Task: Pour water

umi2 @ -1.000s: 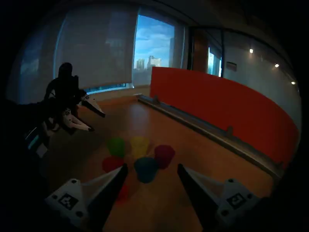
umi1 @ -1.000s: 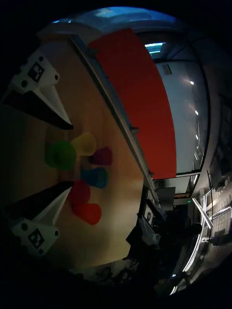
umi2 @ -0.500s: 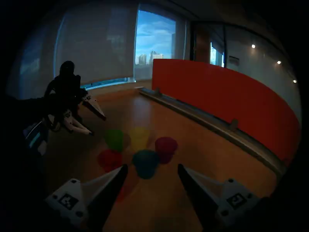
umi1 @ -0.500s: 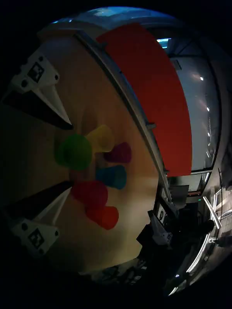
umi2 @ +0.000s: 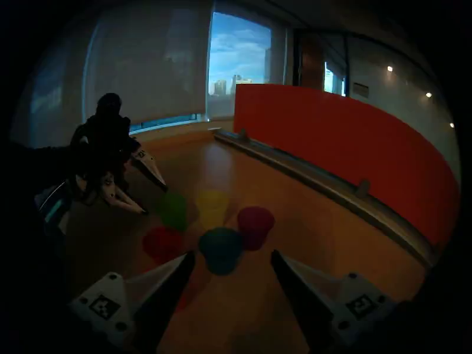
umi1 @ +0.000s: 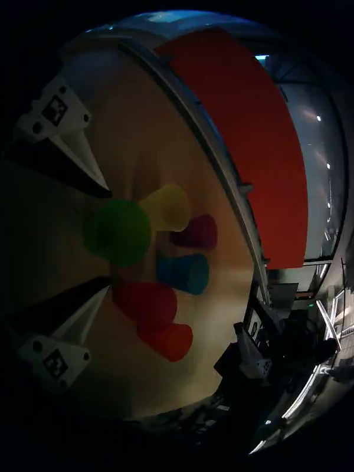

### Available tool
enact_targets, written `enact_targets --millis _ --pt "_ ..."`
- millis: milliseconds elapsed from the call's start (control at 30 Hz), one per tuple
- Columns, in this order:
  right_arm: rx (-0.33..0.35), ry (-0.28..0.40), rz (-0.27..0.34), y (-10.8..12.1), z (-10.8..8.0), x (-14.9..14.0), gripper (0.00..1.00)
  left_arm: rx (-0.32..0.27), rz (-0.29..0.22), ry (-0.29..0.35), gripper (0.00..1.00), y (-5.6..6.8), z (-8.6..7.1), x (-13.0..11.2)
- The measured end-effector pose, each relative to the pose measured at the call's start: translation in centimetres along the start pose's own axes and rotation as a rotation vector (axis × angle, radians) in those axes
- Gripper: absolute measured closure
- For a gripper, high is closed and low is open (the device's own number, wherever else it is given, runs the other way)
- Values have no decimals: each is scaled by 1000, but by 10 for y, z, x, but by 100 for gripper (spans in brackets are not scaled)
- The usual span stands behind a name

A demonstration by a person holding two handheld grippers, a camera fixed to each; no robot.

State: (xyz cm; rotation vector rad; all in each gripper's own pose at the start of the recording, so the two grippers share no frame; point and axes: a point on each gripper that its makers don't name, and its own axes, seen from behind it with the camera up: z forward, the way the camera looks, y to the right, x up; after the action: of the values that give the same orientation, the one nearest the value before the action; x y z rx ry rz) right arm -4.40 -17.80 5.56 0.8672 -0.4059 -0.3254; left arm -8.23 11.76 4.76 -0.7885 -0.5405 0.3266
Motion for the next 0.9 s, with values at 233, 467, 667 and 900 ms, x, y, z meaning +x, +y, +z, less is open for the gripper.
enact_targets --millis 233,467,667,900 --pt "4 -3 8 1 4 -2 0 2 -17 -10 5 -6 15 0" --pt "-1 -3 13 6 4 -5 0 -6 -18 -14 6 -7 29 2" --pt "-6 -4 19 10 4 -6 0 -3 -7 -23 8 -8 38 1" --pt "-8 -5 27 13 5 -10 0 11 1 -23 9 -10 45 2"
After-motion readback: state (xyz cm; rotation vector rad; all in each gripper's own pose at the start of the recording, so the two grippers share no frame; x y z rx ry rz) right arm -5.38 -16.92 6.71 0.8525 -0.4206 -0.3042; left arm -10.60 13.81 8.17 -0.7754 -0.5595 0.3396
